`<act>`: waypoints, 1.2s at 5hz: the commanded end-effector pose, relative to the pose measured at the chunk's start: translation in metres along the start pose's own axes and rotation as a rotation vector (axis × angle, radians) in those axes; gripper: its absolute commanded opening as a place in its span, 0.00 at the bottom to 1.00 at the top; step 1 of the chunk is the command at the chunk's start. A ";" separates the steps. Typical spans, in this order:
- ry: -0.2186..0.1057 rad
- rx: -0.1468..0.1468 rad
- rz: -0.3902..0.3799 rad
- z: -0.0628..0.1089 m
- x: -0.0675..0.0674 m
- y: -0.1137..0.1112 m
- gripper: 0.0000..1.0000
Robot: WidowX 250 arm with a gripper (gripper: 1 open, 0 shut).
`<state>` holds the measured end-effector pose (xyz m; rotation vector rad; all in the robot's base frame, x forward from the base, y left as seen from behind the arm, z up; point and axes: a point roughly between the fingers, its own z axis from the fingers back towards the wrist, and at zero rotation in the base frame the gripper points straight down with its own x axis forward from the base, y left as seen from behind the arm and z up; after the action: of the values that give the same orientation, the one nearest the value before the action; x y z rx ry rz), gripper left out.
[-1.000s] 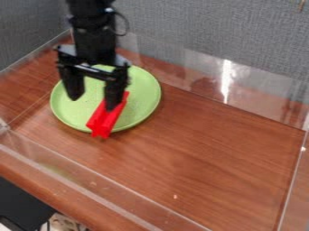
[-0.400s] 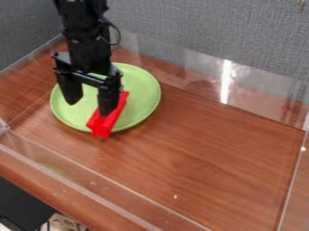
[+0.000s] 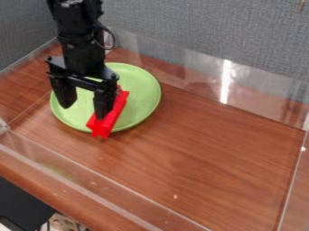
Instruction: Put the red object on the right side
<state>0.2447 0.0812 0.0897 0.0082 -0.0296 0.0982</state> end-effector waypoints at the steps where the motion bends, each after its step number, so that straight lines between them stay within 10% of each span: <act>1: -0.062 0.020 0.055 0.014 0.003 -0.005 1.00; 3: -0.105 0.016 0.004 0.035 0.023 -0.017 1.00; 6: -0.073 0.020 -0.070 -0.001 0.019 -0.018 1.00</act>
<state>0.2637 0.0607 0.0817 0.0245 -0.0733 0.0281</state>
